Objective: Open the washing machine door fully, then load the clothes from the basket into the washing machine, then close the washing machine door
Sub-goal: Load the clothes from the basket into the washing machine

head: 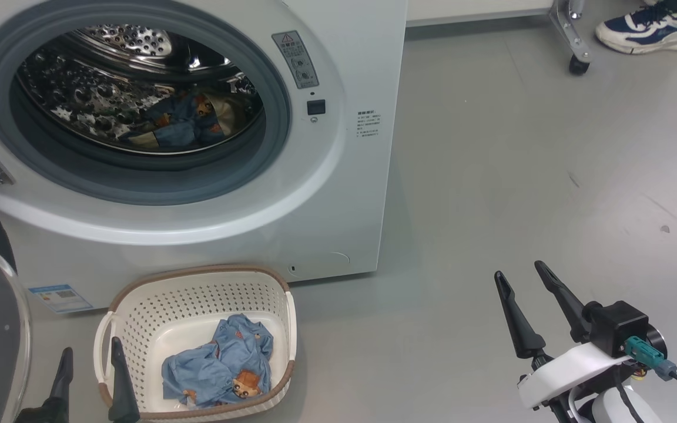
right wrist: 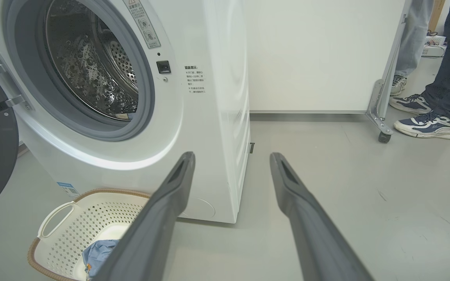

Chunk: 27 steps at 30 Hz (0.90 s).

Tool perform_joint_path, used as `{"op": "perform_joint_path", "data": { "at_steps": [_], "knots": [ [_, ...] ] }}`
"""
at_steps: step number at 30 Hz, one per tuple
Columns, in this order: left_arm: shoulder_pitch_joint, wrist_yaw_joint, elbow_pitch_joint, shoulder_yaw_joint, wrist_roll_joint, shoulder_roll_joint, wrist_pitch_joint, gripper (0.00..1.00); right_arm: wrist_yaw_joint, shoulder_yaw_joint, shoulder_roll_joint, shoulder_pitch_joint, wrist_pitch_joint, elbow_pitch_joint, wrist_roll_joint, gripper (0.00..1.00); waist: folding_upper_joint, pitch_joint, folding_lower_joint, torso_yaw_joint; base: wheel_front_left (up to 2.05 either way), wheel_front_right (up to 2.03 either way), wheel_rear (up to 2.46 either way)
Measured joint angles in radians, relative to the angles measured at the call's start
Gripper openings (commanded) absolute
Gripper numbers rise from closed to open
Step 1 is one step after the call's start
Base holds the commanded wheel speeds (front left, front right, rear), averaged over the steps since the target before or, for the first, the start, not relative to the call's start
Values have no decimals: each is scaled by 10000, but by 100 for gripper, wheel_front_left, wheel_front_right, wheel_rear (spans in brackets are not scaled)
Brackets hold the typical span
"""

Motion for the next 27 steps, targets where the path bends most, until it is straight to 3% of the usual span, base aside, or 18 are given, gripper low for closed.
{"op": "perform_joint_path", "data": {
  "at_steps": [9, 27],
  "knots": [
    [-449, -4, 148, -69, 240, 163, 0, 100, 0, 121, 25, -321, 0, -224, 2, 100, 0, 1031, 0, -263, 0, 0, 0],
    [-3032, -92, 550, 138, 291, 794, 278, 100, 0, 75, -94, -1688, 0, -596, 23, 100, 0, 3526, 1, -773, 0, 0, 0]
  ]
}}
